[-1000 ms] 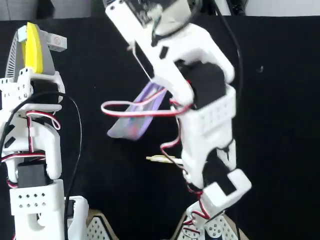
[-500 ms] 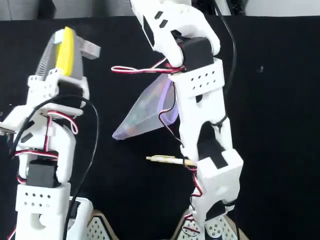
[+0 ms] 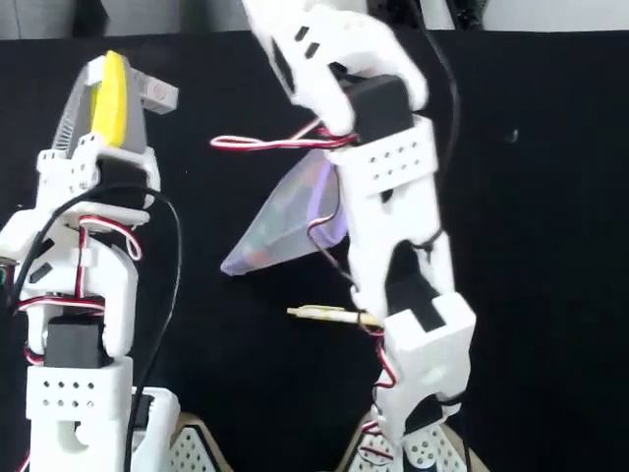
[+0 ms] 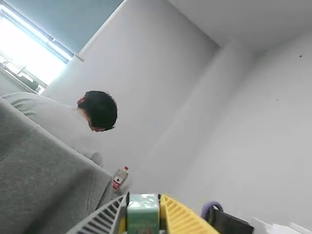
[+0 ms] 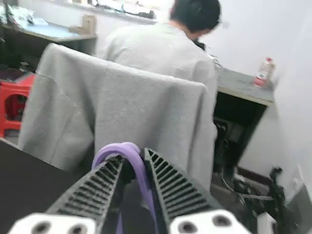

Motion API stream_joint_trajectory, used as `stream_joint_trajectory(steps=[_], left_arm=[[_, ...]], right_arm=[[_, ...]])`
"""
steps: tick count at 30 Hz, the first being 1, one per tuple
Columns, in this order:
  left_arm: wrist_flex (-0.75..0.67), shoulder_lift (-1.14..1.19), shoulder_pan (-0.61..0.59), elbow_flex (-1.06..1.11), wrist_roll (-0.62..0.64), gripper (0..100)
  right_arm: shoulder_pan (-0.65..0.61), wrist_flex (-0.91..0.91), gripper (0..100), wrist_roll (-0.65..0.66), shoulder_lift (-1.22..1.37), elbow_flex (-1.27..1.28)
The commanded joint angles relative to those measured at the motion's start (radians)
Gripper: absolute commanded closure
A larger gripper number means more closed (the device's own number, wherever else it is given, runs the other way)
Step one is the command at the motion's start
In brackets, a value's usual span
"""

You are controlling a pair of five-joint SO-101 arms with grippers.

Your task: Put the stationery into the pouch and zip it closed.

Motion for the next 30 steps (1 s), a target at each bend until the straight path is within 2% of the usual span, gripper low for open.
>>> stream_joint_trajectory(steps=[1, 5, 11, 19, 30], left_arm=[[0.006, -0.015, -0.035, -0.058, 0.006, 97], [0.005, -0.015, -0.061, -0.059, 0.006, 97], [0.005, -0.015, -0.064, -0.059, 0.006, 97], [0.005, -0.015, -0.059, -0.054, 0.006, 97], [0.005, -0.015, -0.059, -0.053, 0.006, 97]], right_arm=[[0.094, 0.195, 98.7, 0.000, -0.110, -0.142], [0.132, 0.270, 98.6, 0.000, -0.166, -0.217], [0.181, 0.262, 98.7, 0.104, -0.308, -0.248], [0.313, 0.206, 98.7, 0.110, -0.469, -0.240], [0.311, 0.213, 98.7, 0.107, -0.472, 0.051]])
